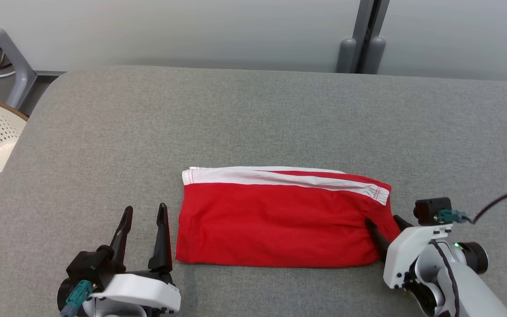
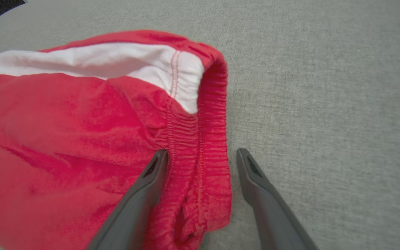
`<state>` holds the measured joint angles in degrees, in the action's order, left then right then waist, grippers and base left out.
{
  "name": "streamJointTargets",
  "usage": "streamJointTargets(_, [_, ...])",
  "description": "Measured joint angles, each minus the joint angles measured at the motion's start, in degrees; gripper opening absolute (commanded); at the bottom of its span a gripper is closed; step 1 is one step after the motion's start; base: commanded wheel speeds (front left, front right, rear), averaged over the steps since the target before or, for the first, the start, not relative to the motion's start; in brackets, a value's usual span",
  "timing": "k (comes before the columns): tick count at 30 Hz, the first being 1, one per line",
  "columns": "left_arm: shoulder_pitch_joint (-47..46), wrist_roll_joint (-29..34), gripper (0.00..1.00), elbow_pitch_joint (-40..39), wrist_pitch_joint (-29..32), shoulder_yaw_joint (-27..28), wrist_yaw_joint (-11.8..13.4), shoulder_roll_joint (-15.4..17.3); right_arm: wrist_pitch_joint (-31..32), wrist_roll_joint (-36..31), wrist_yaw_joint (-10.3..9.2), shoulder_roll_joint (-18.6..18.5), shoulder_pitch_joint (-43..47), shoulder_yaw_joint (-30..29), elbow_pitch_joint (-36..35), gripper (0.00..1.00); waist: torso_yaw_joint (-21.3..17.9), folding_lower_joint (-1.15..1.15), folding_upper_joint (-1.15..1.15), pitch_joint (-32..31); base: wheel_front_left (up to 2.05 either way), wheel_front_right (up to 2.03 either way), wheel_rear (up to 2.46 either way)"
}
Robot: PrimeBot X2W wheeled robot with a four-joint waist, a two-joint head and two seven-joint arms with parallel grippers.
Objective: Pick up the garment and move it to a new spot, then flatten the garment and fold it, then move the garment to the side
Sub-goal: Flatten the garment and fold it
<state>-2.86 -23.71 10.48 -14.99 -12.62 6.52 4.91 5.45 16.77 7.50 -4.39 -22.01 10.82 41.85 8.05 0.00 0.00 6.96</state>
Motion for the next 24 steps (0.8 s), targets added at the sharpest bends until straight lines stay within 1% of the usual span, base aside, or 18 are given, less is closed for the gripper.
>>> streamJointTargets(5, [-0.3,0.5,1.0,0.7,0.0,0.5,-0.9,-0.7,5.3,3.5,-0.01,-2.1,-2.7,4.1,0.7,0.99,0.2,0.0,0.0,0.1,0.0,0.0,0.0])
streamJointTargets(6, [-0.4,0.5,1.0,0.8,0.0,0.5,-1.0,-0.8,6.3,4.2,-0.01,-2.6,-3.2,4.9,0.8,0.68,0.3,0.0,0.0,0.1,0.0,0.0,0.0])
streamJointTargets(7, [-0.4,0.6,1.0,0.9,0.0,0.6,-1.0,-1.0,7.4,5.0,0.0,-2.9,-3.7,5.5,0.8,0.49,0.3,0.0,0.0,0.1,0.0,0.0,0.0])
streamJointTargets(9, [-0.6,0.8,1.0,1.2,0.0,0.8,-1.4,-1.2,9.7,7.1,0.0,-3.4,-4.7,6.8,0.9,0.41,0.5,0.0,0.0,0.2,0.0,0.0,0.0])
streamJointTargets(11, [-0.8,1.0,1.0,1.4,0.0,1.1,-1.6,-1.5,12.0,9.0,0.0,-3.8,-5.7,8.1,0.9,0.26,0.6,0.0,0.0,0.3,0.0,0.0,0.0])
streamJointTargets(12, [-0.9,1.0,1.0,1.5,0.0,1.2,-1.7,-1.5,13.1,10.2,0.0,-4.0,-6.2,8.6,1.0,0.15,0.6,0.0,0.0,0.4,0.0,0.0,0.0])
streamJointTargets(13, [-1.0,1.0,1.0,1.6,0.0,1.3,-1.9,-1.5,14.2,11.4,0.0,-4.2,-6.7,8.9,1.1,0.0,0.7,0.0,0.0,0.5,0.0,0.0,0.0])
streamJointTargets(17, [-1.4,1.1,1.0,2.0,0.0,1.5,-2.4,-1.8,16.2,14.0,0.01,-5.4,-8.7,10.3,1.9,0.0,1.0,0.0,0.0,1.1,0.0,0.0,0.0])
streamJointTargets(24, [-1.7,1.5,1.0,2.5,0.0,1.7,-2.7,-1.9,16.7,18.0,0.0,-7.4,-10.9,12.9,1.5,0.0,1.0,0.0,0.0,1.6,0.0,0.0,0.0])
